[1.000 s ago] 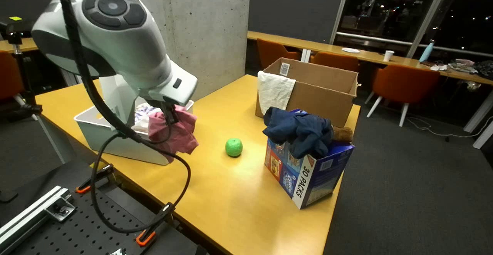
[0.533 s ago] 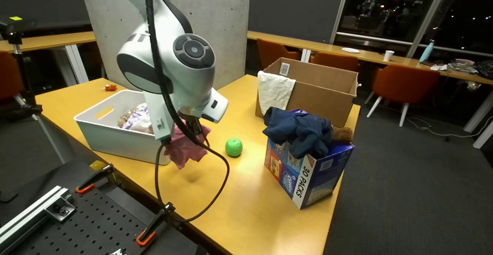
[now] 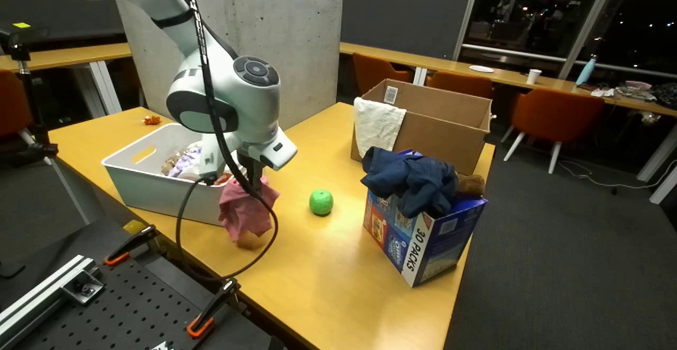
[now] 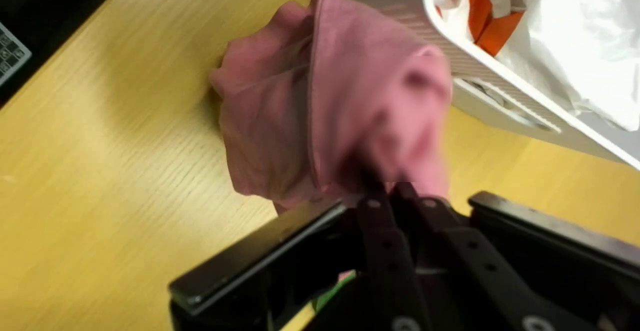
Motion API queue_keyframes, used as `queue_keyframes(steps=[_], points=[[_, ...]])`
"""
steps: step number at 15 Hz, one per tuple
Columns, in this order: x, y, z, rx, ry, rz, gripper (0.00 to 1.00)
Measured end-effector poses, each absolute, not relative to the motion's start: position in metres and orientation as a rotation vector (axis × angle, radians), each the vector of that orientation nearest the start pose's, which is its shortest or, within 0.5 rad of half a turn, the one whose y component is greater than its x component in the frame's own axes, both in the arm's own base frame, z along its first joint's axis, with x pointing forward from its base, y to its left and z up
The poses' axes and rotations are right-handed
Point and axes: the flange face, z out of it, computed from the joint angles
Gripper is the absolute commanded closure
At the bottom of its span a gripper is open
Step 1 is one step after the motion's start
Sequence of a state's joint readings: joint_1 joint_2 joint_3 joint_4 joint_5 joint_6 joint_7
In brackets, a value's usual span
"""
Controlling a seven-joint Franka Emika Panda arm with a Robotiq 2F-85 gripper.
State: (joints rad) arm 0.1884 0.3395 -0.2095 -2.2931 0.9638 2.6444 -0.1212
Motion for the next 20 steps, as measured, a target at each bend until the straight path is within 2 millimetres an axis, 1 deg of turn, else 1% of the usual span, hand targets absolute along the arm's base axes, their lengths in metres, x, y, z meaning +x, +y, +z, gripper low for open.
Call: queue_keyframes(steps=[2,3,4,6,8,12,13,14,15,18,19,20], points=[[0.521,-0.017,0.201,-2.583,1.078,-0.065,0.98],[0.521,-0.012,0.200,-2.590,1.120,-0.040,0.98],[0.521,-0.011,0.199,-2.596,1.164,-0.021,0.98],[0.520,-0.017,0.200,-2.603,1.247,-0.001,0.98],[0.522,-0.030,0.203,-2.606,1.307,-0.003,0.98],[0.529,-0.057,0.215,-2.595,1.354,-0.022,0.98],[0.532,-0.063,0.217,-2.586,1.363,-0.027,0.85],[0.534,-0.069,0.219,-2.575,1.372,-0.028,0.67],[0.536,-0.074,0.221,-2.565,1.380,-0.029,0.62],[0.542,-0.084,0.225,-2.544,1.394,-0.025,0.39],[0.543,-0.086,0.225,-2.540,1.397,-0.019,0.33],[0.543,-0.087,0.223,-2.538,1.401,-0.005,0.24]])
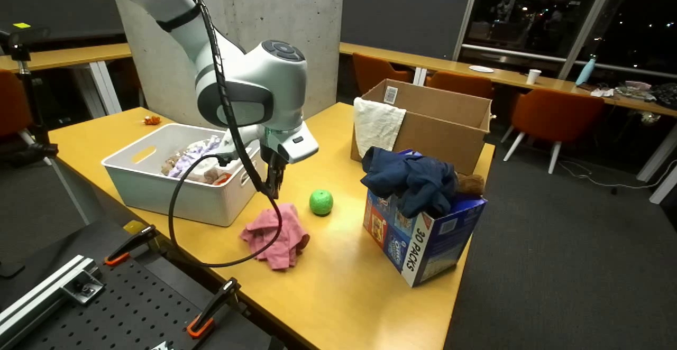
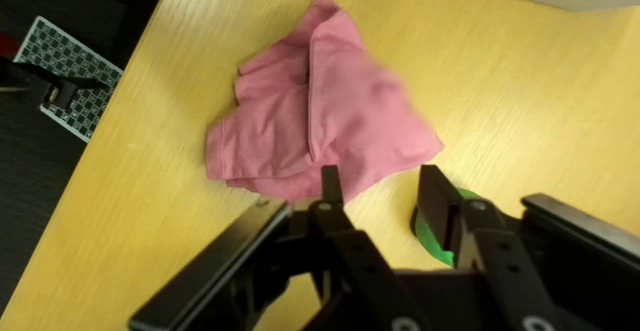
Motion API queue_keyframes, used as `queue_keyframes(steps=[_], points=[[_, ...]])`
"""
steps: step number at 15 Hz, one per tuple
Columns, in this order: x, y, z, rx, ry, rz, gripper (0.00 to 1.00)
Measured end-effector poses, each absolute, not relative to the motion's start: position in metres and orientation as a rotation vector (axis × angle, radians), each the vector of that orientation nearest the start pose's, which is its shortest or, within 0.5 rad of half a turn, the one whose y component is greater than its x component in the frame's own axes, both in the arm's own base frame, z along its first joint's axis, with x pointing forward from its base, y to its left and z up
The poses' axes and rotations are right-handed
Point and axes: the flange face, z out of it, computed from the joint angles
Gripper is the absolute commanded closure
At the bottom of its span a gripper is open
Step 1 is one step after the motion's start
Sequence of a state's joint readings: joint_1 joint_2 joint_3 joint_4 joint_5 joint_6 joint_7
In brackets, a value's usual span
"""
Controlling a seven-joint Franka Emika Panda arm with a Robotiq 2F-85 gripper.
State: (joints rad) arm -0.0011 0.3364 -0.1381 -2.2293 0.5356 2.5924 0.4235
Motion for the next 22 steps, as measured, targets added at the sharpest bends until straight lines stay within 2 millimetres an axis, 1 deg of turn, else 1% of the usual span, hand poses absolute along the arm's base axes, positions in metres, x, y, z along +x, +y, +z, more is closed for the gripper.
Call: queue_keyframes(steps=[2,3,4,8,12,14,16,19,22], points=[[0.540,-0.086,0.218,-2.538,1.403,0.030,0.11],[0.538,-0.085,0.215,-2.540,1.403,0.045,0.03],[0.537,-0.084,0.211,-2.542,1.404,0.055,0.00],[0.537,-0.085,0.196,-2.548,1.410,0.088,0.00],[0.554,-0.085,0.176,-2.551,1.403,0.126,0.00],[0.565,-0.081,0.164,-2.554,1.389,0.153,0.00],[0.569,-0.074,0.150,-2.559,1.378,0.180,0.00],[0.564,-0.067,0.129,-2.562,1.378,0.233,0.00],[0.555,-0.068,0.118,-2.562,1.392,0.269,0.00]])
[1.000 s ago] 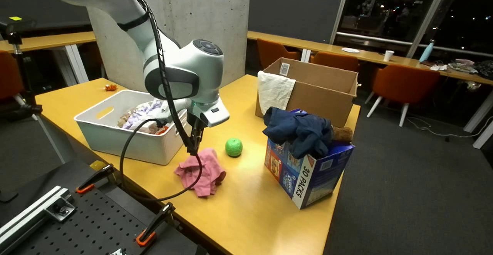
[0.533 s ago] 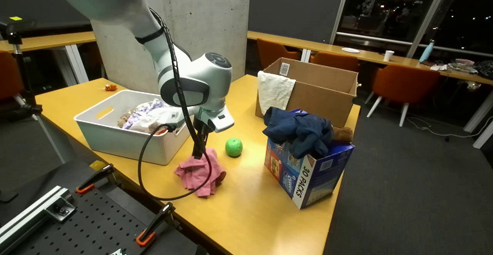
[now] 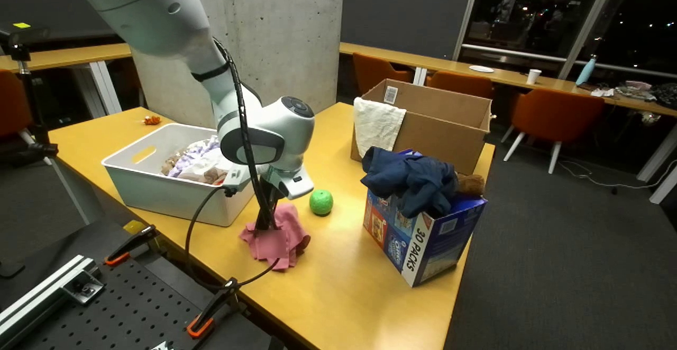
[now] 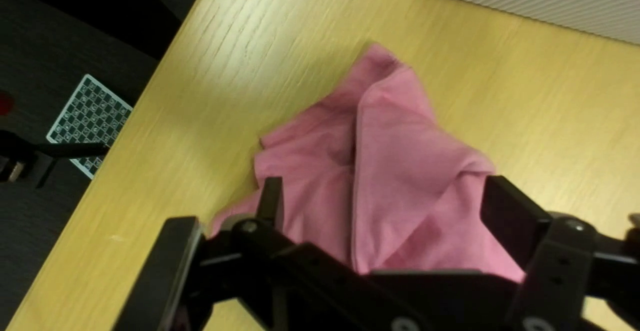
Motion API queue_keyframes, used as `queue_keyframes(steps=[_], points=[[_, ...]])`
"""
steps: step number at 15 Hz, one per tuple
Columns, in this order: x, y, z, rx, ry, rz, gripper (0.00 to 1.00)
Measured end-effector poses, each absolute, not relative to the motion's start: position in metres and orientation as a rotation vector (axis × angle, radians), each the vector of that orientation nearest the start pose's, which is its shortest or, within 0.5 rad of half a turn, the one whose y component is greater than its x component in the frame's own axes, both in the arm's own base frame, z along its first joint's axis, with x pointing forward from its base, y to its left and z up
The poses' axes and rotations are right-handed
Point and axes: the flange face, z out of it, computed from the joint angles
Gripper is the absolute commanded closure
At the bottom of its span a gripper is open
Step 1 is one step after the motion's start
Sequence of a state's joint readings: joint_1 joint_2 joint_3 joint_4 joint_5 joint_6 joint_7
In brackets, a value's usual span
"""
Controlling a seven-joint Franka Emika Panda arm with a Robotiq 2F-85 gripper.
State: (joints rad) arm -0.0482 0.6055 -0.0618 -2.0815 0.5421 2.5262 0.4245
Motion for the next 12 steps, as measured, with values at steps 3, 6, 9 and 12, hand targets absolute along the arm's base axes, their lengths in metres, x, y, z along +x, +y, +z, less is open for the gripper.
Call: queue_keyframes(steps=[3,6,9,12], points=[[0.551,-0.071,0.115,-2.557,1.408,0.278,0.00],[0.555,-0.073,0.117,-2.549,1.419,0.269,0.00],[0.562,-0.075,0.118,-2.540,1.436,0.253,0.00],[0.570,-0.078,0.112,-2.531,1.457,0.247,0.00]])
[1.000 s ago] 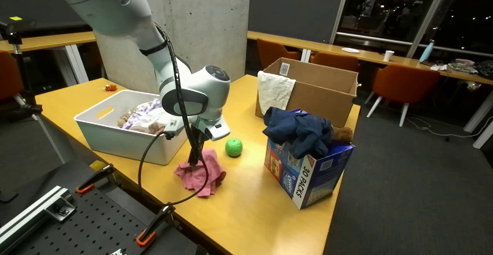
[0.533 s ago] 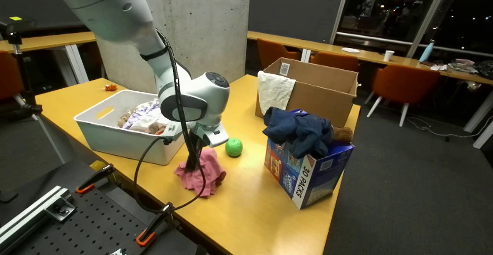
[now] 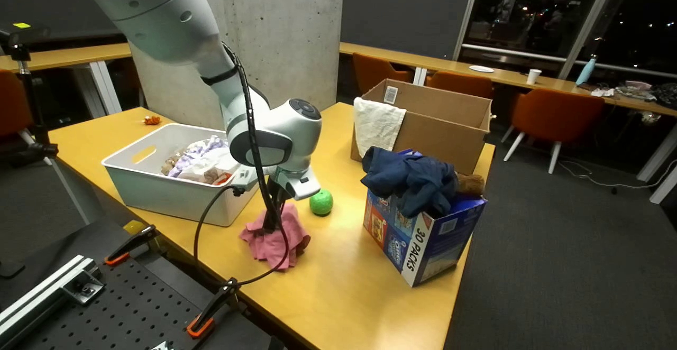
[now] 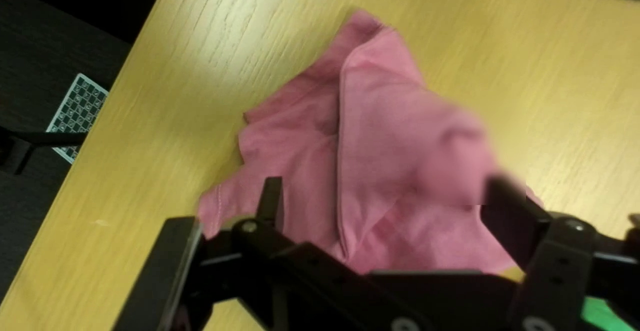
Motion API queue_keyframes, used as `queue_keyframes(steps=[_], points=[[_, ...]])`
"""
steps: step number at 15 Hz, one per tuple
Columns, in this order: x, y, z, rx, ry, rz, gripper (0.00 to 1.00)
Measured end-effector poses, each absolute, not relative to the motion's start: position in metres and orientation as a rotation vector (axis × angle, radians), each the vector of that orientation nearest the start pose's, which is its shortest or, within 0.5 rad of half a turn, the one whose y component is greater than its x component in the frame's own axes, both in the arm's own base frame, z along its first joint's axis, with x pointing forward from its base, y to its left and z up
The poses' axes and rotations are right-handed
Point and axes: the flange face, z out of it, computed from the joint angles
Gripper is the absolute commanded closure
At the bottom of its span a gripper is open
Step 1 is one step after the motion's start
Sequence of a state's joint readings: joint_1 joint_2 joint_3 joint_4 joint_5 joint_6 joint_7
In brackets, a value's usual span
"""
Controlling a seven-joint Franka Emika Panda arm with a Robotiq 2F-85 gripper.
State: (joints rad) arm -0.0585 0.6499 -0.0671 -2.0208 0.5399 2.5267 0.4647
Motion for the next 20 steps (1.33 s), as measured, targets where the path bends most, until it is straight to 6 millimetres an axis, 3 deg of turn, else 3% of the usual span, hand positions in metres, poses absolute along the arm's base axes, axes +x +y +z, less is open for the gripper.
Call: queue_keyframes(steps=[1,3,8,14,20], points=[[0.572,-0.079,0.108,-2.530,1.461,0.248,0.00],[0.576,-0.080,0.101,-2.529,1.467,0.252,0.13],[0.581,-0.080,0.091,-2.526,1.478,0.258,0.56],[0.583,-0.080,0.092,-2.523,1.481,0.253,0.99],[0.584,-0.075,0.104,-2.511,1.500,0.239,0.98]])
